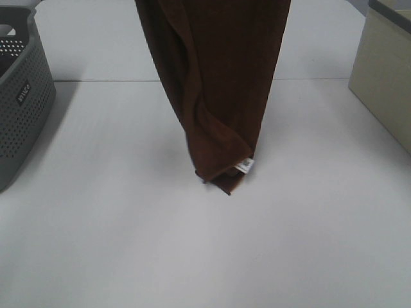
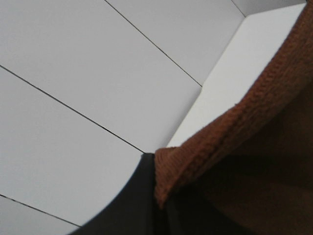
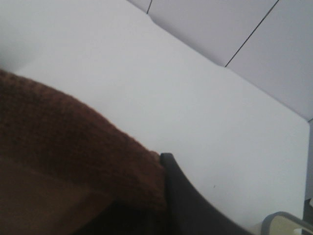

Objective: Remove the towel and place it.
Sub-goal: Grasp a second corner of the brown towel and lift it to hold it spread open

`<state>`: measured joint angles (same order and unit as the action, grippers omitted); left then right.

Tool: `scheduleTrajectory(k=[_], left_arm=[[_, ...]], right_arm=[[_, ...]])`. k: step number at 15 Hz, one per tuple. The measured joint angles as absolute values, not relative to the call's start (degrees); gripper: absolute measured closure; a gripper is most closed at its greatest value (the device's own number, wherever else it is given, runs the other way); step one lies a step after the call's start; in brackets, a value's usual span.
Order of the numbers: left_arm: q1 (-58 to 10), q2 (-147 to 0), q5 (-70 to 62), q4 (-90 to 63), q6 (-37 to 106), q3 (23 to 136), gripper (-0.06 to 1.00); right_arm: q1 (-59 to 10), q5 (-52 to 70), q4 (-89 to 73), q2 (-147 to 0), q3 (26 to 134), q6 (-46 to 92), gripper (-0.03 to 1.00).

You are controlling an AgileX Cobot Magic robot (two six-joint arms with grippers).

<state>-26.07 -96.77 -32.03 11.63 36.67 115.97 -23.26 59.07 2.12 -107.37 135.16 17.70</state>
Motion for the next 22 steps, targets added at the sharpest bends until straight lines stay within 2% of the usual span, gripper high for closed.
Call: scheduleTrajectory(k=[2,14,15,17,20,22], left_arm=[[-25.84,-99.47,-19.19,11.8,36.84,115.97,0.94],[-16.79,-110.7,7.05,11.06,36.44,115.97,0.94],[-15.13,-113.5,13.64,9.97,36.04,115.97,0.94],[-13.69,-115.85,17.99,9.63,33.35,116.2,0.94],[-13.12,-120.72,19.31,10.71,30.71,121.47,0.94],[-13.12,-125.88,18.79,11.86,29.56,130.35,0.94]], right_arm=[[-23.26,47.73,5.9,-107.6,135.16,17.7,0.96],[-23.26,22.69,6.76,-114.99,135.28,14.78,0.96],[-23.26,19.54,6.76,-117.4,135.28,14.78,0.96],[-22.63,15.93,6.53,-119.52,135.28,14.67,0.96],[-21.03,12.72,5.56,-121.07,135.28,14.09,0.96],[-20.57,10.31,5.16,-122.04,135.28,13.64,0.96]])
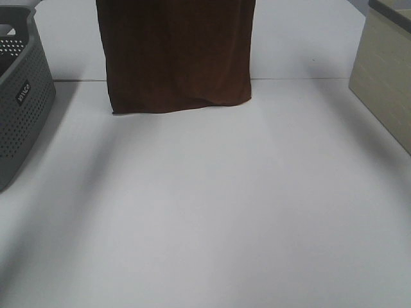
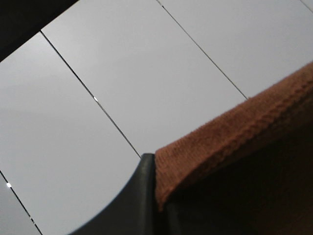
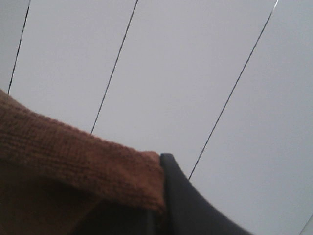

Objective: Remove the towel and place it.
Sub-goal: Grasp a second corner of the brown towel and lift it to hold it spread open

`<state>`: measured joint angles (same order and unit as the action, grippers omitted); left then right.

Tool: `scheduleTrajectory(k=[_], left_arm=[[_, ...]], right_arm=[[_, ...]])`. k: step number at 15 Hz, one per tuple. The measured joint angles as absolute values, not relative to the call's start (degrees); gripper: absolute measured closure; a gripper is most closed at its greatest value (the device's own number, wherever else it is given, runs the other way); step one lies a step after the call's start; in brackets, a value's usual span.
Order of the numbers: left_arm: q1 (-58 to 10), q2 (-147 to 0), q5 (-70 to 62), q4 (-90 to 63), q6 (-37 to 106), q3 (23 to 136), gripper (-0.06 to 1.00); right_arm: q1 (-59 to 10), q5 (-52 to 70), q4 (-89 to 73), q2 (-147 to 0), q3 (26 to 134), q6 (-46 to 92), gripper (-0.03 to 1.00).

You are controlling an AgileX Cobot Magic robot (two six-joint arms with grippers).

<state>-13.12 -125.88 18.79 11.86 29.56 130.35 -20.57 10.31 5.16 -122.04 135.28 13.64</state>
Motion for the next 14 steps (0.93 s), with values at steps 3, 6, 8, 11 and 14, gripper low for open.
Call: scheduleTrajectory(k=[3,6,8,11,14], left_arm=[[-13.12,-133.21,14.21,13.41,26.47,145.36,0.94],[-13.24,-135.45,11.29,14.09,25.15,149.31,0.94],[-13.24,-135.73,7.96,14.21,24.58,149.31,0.94],[-13.75,-135.73,2.18,14.21,24.47,149.43,0.94],[-15.13,-134.87,-13.12,13.12,24.98,149.66,0.94]], right_arm=[[-19.88,8.42,4.53,-122.33,135.45,13.29,0.96],[-18.79,9.11,2.81,-122.44,136.99,13.29,0.96],[-18.74,10.54,2.18,-122.44,137.17,13.29,0.96],[-18.62,14.04,1.95,-122.44,137.22,13.29,0.96],[-18.62,23.15,-0.69,-122.04,137.34,13.29,0.96]])
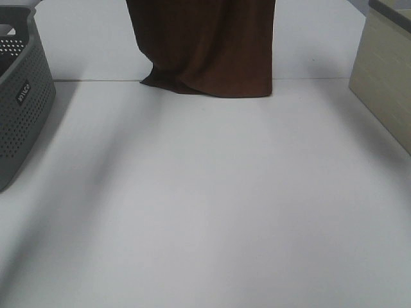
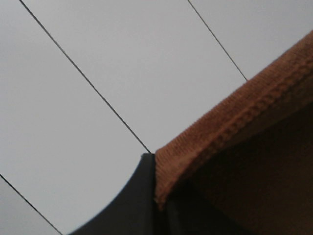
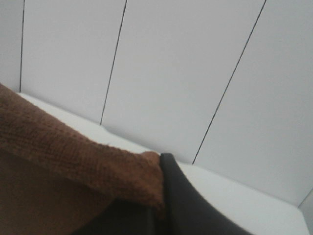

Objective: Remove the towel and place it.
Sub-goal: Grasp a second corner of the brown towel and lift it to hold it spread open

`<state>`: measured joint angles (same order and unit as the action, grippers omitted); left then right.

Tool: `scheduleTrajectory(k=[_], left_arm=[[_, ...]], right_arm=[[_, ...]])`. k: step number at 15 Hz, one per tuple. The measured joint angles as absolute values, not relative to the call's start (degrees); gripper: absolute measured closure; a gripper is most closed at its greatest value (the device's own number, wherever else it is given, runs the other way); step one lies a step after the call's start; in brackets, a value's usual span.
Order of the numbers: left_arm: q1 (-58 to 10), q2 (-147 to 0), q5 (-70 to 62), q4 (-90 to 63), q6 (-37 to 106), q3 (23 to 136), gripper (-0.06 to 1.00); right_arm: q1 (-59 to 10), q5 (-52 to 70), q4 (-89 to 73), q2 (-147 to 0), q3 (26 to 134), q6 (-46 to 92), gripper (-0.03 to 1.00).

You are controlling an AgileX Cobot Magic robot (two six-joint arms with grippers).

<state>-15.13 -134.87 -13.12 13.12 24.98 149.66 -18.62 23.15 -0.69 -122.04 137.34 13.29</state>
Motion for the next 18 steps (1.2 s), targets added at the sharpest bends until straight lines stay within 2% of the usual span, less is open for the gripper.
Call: scheduleTrajectory(k=[1,8,10,12,15,18], left_arm=[[-15.41,-134.53,-16.16,12.49,25.38,149.66,0.94],[-16.21,-124.68,-65.95,4.07,22.29,149.71,0.94],[-16.21,-122.96,-69.04,2.81,13.92,148.34,0.94],[-16.21,-121.35,-69.1,2.06,11.8,144.9,0.94],[-16.27,-115.22,-69.04,2.01,9.28,128.4,0.94],[-16.5,-105.77,-68.87,1.26,7.22,113.56,0.94]], right_arm=[[-18.62,25.32,-1.26,-121.7,137.34,13.29,0.96],[-18.62,57.47,-6.25,-116.25,137.34,13.06,0.96],[-18.68,67.95,-7.33,-115.05,137.34,11.46,0.96],[-18.79,69.27,-7.33,-114.82,137.34,11.29,0.96],[-19.14,69.44,-9.97,-112.13,133.44,10.31,0.96],[-19.25,69.73,-12.55,-106.4,122.38,10.31,0.96]])
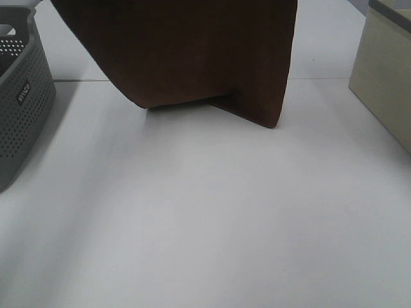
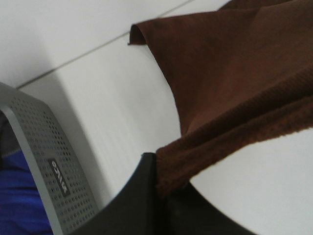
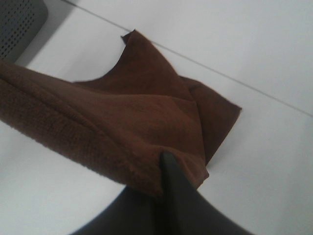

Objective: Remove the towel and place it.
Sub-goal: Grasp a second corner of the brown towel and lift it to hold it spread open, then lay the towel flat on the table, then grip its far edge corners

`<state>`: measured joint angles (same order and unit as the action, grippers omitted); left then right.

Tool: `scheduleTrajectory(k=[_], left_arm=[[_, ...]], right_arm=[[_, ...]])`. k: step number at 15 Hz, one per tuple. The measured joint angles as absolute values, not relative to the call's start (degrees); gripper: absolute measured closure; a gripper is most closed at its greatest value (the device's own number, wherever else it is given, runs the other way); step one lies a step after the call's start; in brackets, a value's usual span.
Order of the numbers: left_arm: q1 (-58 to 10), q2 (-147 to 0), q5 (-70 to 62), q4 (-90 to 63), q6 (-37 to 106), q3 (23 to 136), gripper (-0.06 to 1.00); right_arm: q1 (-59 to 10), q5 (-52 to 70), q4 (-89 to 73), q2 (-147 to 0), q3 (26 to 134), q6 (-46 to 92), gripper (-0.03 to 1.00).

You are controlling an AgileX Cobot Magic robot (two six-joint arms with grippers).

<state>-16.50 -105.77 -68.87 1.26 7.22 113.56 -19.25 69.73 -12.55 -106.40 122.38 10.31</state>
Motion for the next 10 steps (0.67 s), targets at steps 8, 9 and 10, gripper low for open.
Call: scheduleTrajectory(k=[8,9,10], left_arm=[[-17.36,-72.42,-65.66,-3.95,1.6,77.01,0.94],[-17.36,-70.36,-65.6,-4.93,1.43,74.83,0.94],[-17.36,-68.58,-65.6,-5.79,1.43,72.99,0.94]], right_arm=[[-20.51,69.67,-20.8,-83.77,92.7,10.31,0.96],[-20.51,69.67,-21.14,-82.91,90.24,10.14,0.96],[-20.51,69.61,-21.6,-81.82,87.26,10.03,0.96]])
